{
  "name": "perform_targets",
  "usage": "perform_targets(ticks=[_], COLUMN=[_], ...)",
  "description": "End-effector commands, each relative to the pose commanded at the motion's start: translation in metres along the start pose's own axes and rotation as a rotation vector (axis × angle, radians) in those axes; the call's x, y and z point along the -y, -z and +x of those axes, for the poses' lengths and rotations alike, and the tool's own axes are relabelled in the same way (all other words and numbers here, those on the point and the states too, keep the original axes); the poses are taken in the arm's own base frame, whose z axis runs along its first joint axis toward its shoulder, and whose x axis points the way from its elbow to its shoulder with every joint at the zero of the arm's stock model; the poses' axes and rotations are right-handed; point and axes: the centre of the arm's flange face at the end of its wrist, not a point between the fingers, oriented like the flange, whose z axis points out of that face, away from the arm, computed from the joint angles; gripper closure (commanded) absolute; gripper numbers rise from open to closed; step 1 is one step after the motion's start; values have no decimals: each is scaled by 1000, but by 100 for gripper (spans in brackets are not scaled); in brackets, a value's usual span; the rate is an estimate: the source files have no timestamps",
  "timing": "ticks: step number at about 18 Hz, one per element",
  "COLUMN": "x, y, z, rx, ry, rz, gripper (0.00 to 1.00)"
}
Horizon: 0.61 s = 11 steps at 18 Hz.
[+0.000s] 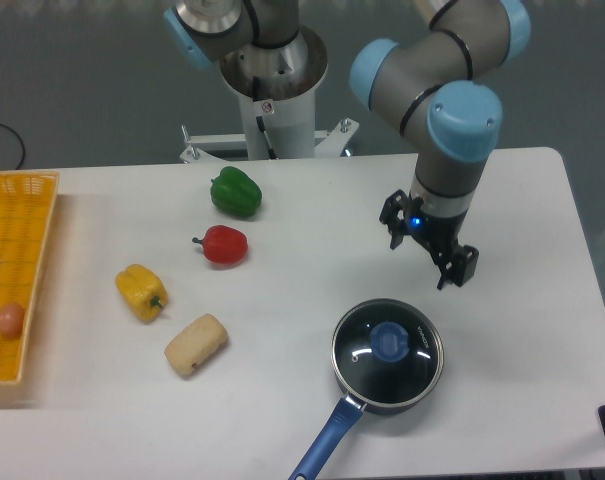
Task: Open the lid
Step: 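Move the gripper toward the saucepan with the glass lid, then lower the gripper onto the blue knob of the glass lid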
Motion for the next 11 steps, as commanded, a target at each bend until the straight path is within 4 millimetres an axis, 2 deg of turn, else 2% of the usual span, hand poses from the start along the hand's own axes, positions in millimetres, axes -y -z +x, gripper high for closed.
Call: perform_targets(ticks=[5, 11], x=[29, 52], y=[-18, -44], z=[-12, -13], rx=[21, 13], ry=[-63, -99], rz=[-58, -84], gripper=[0, 0])
